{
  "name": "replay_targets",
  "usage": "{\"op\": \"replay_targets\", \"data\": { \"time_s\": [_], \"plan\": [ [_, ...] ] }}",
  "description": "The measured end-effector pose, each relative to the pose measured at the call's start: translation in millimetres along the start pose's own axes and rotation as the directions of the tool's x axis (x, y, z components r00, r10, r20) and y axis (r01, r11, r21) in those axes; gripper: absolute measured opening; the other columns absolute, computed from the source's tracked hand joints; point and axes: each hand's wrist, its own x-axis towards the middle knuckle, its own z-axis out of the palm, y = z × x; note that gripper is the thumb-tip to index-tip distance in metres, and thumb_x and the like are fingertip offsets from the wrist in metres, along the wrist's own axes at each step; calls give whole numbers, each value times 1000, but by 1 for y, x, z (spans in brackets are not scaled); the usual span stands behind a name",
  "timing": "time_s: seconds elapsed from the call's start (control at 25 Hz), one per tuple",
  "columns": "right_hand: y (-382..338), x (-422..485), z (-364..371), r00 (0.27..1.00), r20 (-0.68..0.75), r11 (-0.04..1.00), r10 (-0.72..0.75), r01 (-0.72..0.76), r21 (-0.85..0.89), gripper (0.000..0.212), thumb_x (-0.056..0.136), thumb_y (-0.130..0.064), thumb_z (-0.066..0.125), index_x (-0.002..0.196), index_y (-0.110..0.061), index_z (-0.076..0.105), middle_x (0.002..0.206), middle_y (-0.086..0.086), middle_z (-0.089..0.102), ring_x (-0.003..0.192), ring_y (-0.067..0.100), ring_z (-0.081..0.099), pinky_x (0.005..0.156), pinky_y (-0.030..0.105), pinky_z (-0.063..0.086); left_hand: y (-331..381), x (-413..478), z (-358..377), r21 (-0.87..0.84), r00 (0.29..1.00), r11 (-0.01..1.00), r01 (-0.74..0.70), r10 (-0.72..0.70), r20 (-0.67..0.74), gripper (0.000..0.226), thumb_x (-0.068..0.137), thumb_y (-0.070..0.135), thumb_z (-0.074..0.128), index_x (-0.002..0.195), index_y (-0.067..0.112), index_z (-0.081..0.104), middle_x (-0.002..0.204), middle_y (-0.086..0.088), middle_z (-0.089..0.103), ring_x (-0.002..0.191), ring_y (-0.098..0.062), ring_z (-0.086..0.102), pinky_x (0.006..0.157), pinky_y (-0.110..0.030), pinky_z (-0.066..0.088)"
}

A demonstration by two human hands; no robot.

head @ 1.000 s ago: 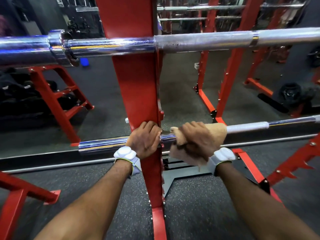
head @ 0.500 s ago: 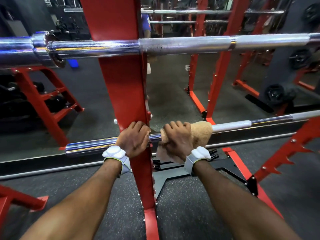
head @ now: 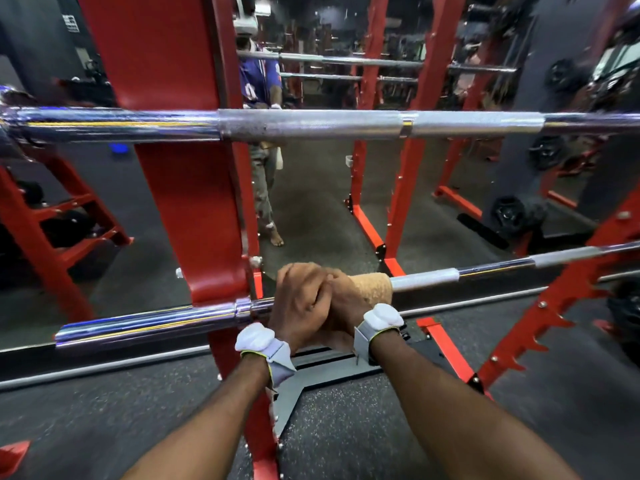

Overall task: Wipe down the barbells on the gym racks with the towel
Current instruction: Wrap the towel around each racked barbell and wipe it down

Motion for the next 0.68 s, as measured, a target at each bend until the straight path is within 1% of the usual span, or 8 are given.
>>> {"op": "replay_targets", "data": {
  "time_s": [0.08,0.12,0.2,0.28,0.32,0.4,0.48,0.68],
  "plan": [
    [22,7,-3,983,-133,992,-125,120,-40,18,72,-7,54,64,0,68,61,13,68,54,18,68,54,21,46,-3,23,24,26,999,999,48,-47,-22,23,93,29,46,86,26,68,85,11,65,91,-15,60,94,-39,39],
    [37,10,-3,960,-203,980,-193,179,-83,17,65,-7,54,53,-2,63,50,10,62,40,16,60,49,22,42,-2,35,35,47,998,996,70,-70,-7,25,92,31,44,82,27,67,84,12,66,91,-13,61,95,-40,38],
    [61,15,0,909,-269,926,-319,239,-292,17,64,-10,53,51,-3,62,46,9,58,34,18,55,40,25,37,-2,52,55,82,991,991,109,-115,64,30,89,36,40,78,26,66,81,12,65,90,-12,61,97,-40,36],
    [76,7,1,933,-145,901,-330,266,-342,13,61,-15,70,62,-2,67,52,12,61,38,24,58,31,26,36,0,55,69,131,986,986,102,-117,118,33,88,39,38,79,26,67,80,10,66,89,-12,60,97,-38,35],
    [84,2,-2,945,-55,901,-322,288,-324,20,61,-19,74,70,-2,69,59,13,64,45,27,63,34,25,42,-1,53,74,160,983,983,93,-117,144,33,88,40,38,80,26,67,81,9,66,89,-12,60,98,-37,35],
    [94,-8,-18,976,127,926,-174,206,-316,34,71,-25,72,97,-5,69,88,13,71,79,32,71,63,34,56,-2,51,80,222,978,972,79,-119,172,34,88,42,38,82,26,68,82,8,67,88,-12,61,97,-35,35],
    [101,-20,-35,980,147,958,-136,168,-232,45,73,-32,67,112,-9,62,100,10,70,94,35,68,74,41,52,-2,52,80,222,966,971,91,-140,216,35,86,43,37,84,26,68,84,8,69,88,-13,63,93,-36,40],
    [145,-49,-59,989,124,964,-78,107,-244,36,72,-38,73,95,-16,56,88,6,68,86,36,67,65,38,42,3,46,70,176,912,970,166,-218,348,25,90,40,47,94,25,67,92,5,70,91,-19,64,75,-34,51]
  ]
}}
